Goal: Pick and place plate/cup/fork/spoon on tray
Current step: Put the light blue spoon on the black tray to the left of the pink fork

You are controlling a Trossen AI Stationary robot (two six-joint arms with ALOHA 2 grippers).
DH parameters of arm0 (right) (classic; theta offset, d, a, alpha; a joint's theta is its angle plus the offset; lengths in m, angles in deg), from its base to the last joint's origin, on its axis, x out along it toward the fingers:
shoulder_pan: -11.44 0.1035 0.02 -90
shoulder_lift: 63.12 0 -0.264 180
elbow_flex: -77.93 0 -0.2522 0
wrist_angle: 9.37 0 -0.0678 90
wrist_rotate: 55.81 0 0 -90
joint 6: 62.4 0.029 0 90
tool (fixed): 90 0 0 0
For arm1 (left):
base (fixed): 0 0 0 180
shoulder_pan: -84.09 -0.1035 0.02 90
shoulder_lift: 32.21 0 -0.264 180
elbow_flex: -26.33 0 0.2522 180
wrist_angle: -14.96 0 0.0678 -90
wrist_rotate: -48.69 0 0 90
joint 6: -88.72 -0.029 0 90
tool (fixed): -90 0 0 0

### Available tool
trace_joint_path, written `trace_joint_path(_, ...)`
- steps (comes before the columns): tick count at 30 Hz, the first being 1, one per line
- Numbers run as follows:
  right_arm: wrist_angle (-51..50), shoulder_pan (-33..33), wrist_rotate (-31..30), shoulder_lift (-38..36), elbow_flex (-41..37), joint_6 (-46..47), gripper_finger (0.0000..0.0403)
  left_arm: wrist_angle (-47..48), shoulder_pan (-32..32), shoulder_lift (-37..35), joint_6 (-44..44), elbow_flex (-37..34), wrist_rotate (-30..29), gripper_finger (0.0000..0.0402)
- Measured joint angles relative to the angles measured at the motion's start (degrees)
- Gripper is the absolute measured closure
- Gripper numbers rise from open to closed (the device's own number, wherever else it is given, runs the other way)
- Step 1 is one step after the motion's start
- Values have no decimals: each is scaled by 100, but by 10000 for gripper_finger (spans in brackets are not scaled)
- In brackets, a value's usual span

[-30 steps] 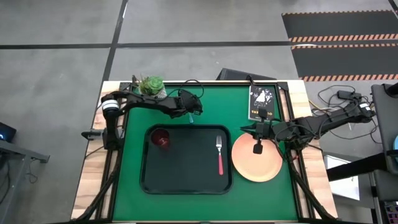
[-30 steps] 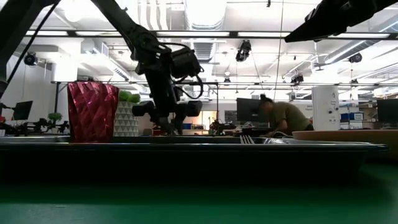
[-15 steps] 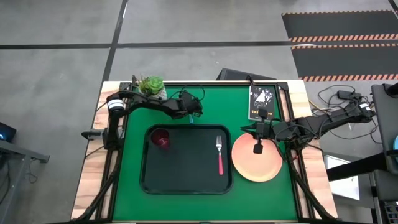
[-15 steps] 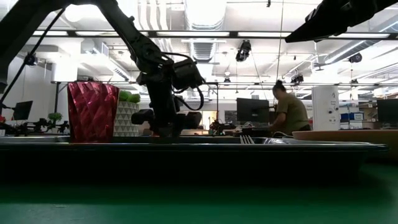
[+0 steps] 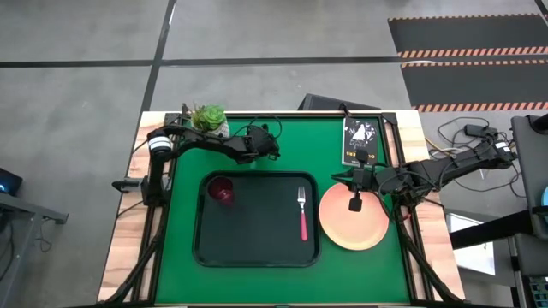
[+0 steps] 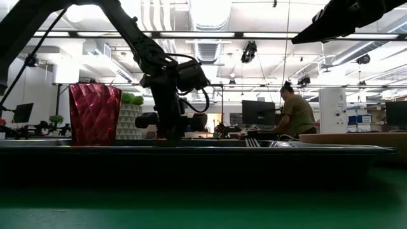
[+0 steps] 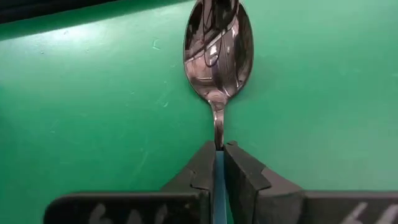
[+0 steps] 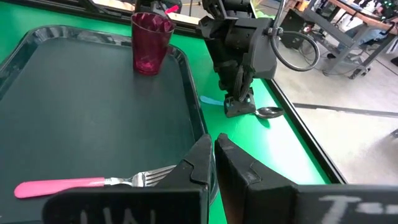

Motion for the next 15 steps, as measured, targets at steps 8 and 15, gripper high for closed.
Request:
trace_joint_path(8,-278,0,-15,-137,-2,79,394,-125,12,-184,-29,97,-249,394)
trace_joint_path(15,-624,0,-17,-743,-3,399,394,-147,363,-858,-211,174,-277,399)
